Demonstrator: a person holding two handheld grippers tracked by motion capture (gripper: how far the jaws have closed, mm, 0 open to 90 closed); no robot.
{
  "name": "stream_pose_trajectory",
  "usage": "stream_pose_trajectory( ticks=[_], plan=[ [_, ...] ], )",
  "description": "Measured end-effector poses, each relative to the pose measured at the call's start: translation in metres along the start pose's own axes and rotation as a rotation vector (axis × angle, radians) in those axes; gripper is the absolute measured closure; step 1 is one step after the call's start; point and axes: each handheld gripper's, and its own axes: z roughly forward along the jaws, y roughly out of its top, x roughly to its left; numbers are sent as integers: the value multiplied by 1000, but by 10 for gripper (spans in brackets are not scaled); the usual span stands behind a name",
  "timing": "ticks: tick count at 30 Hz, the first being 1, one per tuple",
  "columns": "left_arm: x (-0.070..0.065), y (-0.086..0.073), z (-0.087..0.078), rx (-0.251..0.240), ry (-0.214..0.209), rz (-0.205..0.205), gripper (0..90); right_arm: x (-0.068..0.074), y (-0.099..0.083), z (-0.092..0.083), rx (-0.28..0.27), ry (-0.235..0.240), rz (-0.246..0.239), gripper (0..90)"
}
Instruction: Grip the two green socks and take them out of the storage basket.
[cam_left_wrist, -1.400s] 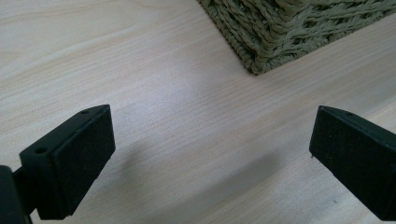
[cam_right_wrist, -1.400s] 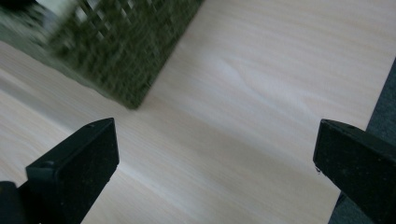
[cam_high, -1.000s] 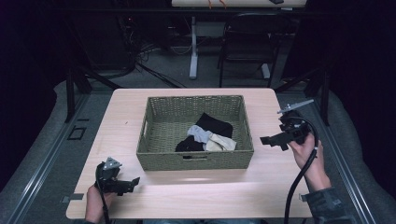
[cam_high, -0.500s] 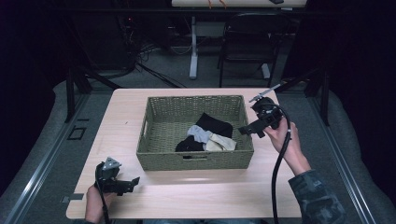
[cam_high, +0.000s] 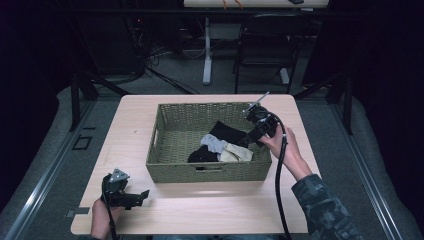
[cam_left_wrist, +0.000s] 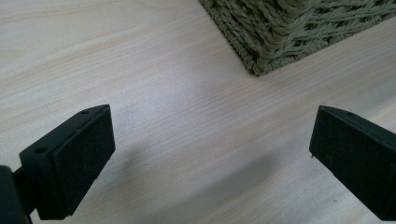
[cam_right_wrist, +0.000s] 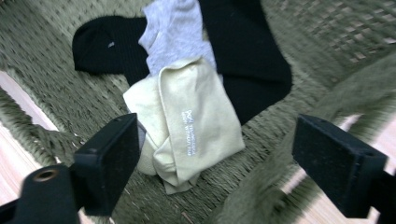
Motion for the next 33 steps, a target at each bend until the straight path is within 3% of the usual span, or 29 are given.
stream_pose_trajectory(
  ticks=[4,9,19,21,23,28,31,32,33],
  plan=[
    [0,0,0,1,4,1,1,3,2,18,40,-2,9,206],
    [0,0,0,4,-1,2,1,6,5,34,89,43,-3,233],
    [0,0,0,0,-2,1,1,13,7,63,204,20,-32,286],
    [0,0,0,4,-2,0,1,16,9,69,242,24,-43,363],
    [0,0,0,0,3,0,1,17,9,73,266,14,-42,516],
    [0,0,0,1,3,1,1,15,10,75,275,-37,-27,765],
    [0,-1,1,5,2,-2,1,14,9,73,277,-51,-18,823],
    [0,0,0,4,-4,-3,1,14,7,73,234,-61,-1,831],
    [0,0,0,1,2,0,1,12,10,69,274,-65,-27,836]
  ],
)
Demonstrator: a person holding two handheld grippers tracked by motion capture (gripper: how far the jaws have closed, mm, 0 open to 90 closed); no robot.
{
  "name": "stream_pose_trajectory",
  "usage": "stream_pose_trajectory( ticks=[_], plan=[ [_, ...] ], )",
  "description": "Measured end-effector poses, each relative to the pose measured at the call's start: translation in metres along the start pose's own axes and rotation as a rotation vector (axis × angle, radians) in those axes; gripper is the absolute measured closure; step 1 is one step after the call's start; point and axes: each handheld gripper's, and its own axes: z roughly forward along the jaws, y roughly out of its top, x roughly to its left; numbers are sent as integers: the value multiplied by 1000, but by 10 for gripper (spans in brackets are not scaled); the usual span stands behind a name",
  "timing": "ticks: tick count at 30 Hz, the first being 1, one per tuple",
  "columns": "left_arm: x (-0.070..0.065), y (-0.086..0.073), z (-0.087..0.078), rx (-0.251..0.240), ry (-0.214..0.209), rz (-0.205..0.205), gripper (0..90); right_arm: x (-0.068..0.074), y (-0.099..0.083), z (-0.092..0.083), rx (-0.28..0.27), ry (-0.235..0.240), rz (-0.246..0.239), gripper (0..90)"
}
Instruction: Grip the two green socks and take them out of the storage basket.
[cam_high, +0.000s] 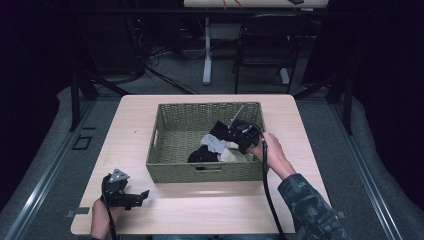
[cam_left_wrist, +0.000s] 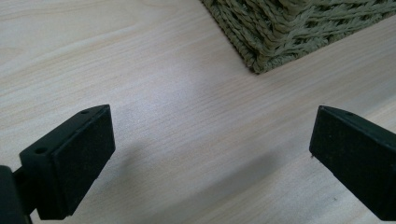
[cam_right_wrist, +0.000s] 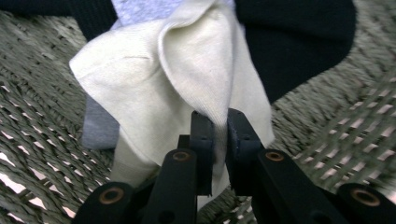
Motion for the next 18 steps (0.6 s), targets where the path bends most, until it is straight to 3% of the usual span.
stream_pose_trajectory(
  ticks=[6,9,18],
  plan=[
    [0,0,0,4,-2,3,1,-4,-3,-16,-64,-9,28,836],
    [0,0,1,7,2,-2,1,-7,-4,-26,-71,-24,11,834],
    [0,0,1,6,-3,4,1,-8,-4,-44,-106,6,20,819]
  ],
)
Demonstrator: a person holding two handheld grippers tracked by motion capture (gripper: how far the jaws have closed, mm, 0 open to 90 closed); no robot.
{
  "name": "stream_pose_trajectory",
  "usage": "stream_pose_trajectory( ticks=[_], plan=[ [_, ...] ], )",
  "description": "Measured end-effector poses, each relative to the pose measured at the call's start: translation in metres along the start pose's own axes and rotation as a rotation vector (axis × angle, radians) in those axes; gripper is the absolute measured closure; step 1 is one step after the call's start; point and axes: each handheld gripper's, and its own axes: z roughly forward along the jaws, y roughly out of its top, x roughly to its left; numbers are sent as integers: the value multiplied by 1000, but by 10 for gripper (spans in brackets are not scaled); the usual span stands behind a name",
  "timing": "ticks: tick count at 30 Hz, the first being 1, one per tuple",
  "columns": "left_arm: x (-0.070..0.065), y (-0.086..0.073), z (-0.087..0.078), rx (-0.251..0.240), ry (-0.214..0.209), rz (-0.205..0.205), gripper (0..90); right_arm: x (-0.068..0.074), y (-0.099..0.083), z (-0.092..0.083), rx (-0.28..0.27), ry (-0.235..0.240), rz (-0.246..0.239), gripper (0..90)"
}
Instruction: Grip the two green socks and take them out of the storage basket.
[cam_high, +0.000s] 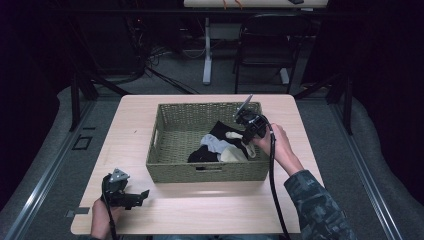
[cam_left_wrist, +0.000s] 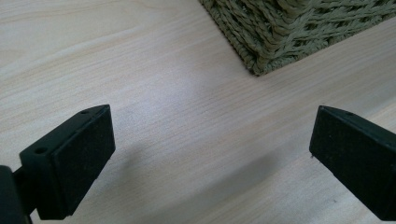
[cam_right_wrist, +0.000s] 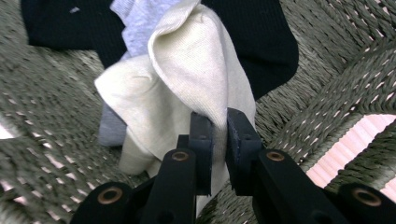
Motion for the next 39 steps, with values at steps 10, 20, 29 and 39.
stream_pose_trajectory(
  ticks=[10,20,29,39],
  plan=[
    [0,1,0,-2,2,-3,1,-2,4,-16,-31,16,0,819],
    [0,0,0,-3,2,-4,1,-2,10,-47,-80,19,-4,815],
    [0,0,0,-3,1,-6,1,-4,10,-64,-114,21,-3,811],
    [0,0,0,-2,2,-7,1,-8,8,-87,-153,8,2,814]
  ],
)
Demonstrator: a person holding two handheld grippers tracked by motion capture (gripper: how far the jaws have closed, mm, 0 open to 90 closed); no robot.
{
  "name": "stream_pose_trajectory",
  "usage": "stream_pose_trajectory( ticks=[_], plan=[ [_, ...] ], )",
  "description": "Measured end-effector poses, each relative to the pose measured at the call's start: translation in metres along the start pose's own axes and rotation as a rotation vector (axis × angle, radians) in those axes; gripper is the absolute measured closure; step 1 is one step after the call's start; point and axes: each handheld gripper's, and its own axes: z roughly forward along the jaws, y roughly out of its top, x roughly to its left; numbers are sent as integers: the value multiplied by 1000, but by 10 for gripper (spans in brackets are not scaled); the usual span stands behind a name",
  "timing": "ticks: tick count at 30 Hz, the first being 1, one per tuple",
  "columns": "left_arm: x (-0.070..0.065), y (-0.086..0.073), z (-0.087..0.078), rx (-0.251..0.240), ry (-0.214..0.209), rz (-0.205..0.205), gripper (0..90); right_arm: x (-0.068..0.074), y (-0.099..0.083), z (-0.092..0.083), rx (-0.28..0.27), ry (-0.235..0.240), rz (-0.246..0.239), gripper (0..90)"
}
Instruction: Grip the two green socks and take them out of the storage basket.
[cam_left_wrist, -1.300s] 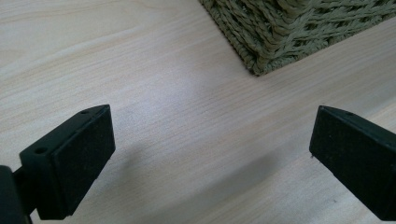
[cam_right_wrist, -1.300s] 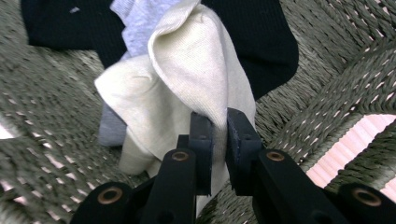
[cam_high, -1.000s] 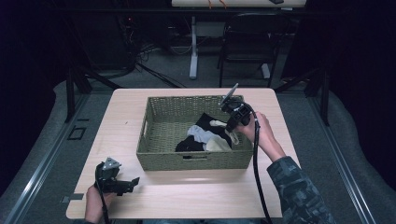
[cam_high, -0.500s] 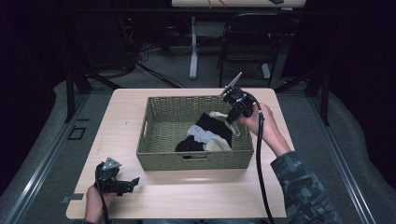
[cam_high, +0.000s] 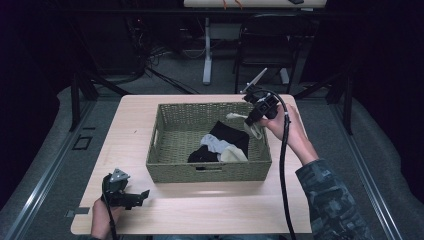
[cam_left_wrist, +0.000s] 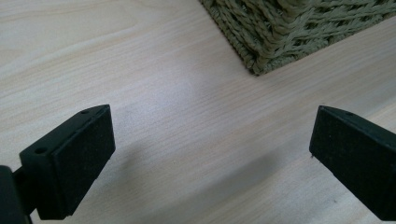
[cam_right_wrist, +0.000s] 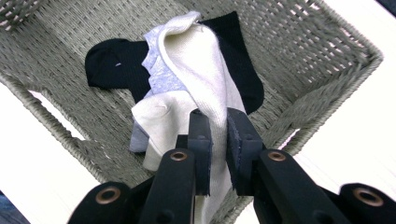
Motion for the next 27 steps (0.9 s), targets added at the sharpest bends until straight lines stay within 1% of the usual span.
stream_pose_trajectory(
  ticks=[3,4,5,6,7,8,12,13,17,19,20,22,24,25,27],
  plan=[
    [0,0,0,1,-1,7,1,-1,0,-4,-15,2,11,816],
    [0,0,0,1,-1,7,1,-1,0,-4,-15,2,11,816],
    [0,0,0,1,-1,1,1,-1,-1,-8,-25,-4,13,817],
    [0,0,0,-3,-1,1,1,-2,-1,-10,-15,-11,3,817],
    [0,0,0,-3,-1,1,1,-2,-1,-10,-15,-11,3,817],
    [0,0,0,0,-2,6,1,-3,-2,-12,-26,-9,13,817],
    [0,0,0,-2,-1,0,1,-6,-3,-16,-25,-14,6,819],
    [0,1,0,0,-2,6,1,-7,-5,-19,-29,-17,13,820],
    [0,0,0,-2,0,-1,1,-11,-8,-26,-42,-23,22,821],
    [0,1,0,0,0,5,1,-12,-9,-28,-50,-25,28,822],
    [0,0,1,3,-2,2,1,-14,-11,-33,-53,-33,33,824],
    [0,1,1,-4,2,3,1,-16,-13,-36,-62,-34,41,826],
    [0,0,1,1,0,1,1,-18,-16,-39,-70,-36,48,833],
    [0,0,1,2,0,0,2,-20,-17,-41,-62,-44,44,836],
    [0,0,1,-1,1,-1,1,-21,-18,-42,-64,-47,45,841]
  ],
)
